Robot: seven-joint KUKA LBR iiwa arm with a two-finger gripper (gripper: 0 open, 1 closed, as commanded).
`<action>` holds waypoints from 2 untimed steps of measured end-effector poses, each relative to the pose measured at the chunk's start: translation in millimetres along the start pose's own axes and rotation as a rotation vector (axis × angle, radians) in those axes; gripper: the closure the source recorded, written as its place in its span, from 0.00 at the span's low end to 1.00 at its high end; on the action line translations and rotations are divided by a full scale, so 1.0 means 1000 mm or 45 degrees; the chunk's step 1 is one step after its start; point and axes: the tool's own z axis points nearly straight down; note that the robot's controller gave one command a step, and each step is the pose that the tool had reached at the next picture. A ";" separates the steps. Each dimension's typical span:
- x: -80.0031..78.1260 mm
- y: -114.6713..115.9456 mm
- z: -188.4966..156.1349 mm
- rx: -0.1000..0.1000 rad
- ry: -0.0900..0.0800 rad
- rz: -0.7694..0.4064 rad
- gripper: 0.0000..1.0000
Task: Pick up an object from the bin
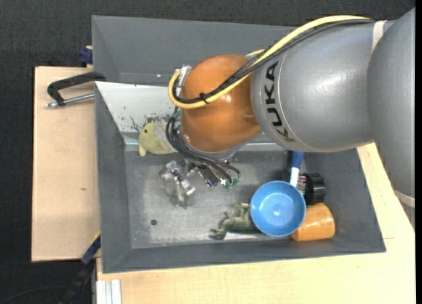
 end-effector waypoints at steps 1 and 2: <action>0.000 -0.001 0.003 -0.001 0.004 0.003 0.00; 0.037 -0.078 -0.010 0.004 0.005 -0.035 0.00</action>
Offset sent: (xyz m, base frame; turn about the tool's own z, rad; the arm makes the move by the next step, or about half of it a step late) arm 0.0000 0.0000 0.0000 0.0000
